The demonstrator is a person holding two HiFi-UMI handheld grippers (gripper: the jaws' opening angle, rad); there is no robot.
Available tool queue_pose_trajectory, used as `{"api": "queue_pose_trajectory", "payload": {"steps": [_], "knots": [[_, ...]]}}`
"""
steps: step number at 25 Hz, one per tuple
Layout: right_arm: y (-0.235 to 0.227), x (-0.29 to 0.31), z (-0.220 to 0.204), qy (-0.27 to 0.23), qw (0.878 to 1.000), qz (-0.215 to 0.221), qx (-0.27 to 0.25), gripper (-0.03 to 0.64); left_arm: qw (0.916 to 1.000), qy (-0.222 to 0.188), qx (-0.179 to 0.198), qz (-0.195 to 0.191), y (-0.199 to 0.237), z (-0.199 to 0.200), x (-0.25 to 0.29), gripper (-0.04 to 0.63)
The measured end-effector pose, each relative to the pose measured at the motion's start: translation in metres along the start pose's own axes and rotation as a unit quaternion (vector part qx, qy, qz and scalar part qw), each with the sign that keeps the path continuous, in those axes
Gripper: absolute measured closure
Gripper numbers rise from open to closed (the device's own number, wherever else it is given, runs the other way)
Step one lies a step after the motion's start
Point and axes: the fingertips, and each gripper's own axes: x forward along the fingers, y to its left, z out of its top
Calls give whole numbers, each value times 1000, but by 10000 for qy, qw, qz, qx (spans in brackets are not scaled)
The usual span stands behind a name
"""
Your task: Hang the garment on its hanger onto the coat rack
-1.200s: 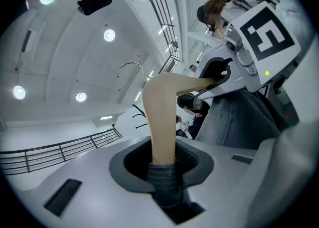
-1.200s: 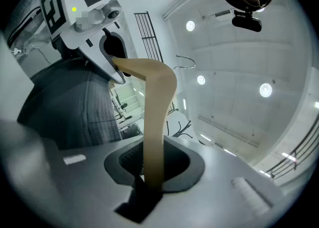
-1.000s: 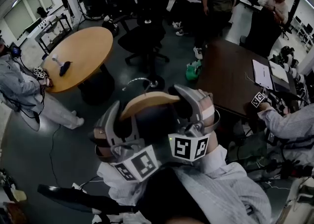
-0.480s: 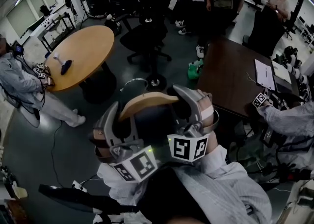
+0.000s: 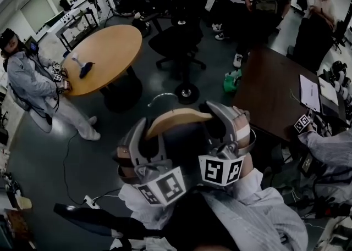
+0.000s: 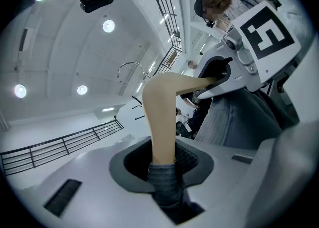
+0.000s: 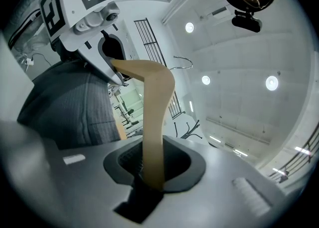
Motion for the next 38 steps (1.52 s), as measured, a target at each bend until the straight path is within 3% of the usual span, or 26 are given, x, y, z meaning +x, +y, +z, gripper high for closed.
{"api": "queue_pose_trajectory", "payload": {"steps": [8, 23, 31, 38], "knots": [[16, 73, -6, 54, 10000, -6, -6, 538, 10000, -20, -11, -76, 18, -38, 63, 502], [25, 264, -35, 601, 9970, -478, -24, 537, 9963, -741, -2, -442, 66, -105, 257, 502], [33, 359, -78, 720, 9965, -421, -7, 537, 9960, -694, -35, -569, 63, -136, 359, 502], [1, 458, -131, 658, 9967, -470, -75, 537, 9958, -751, -27, -514, 63, -129, 475, 502]]}}
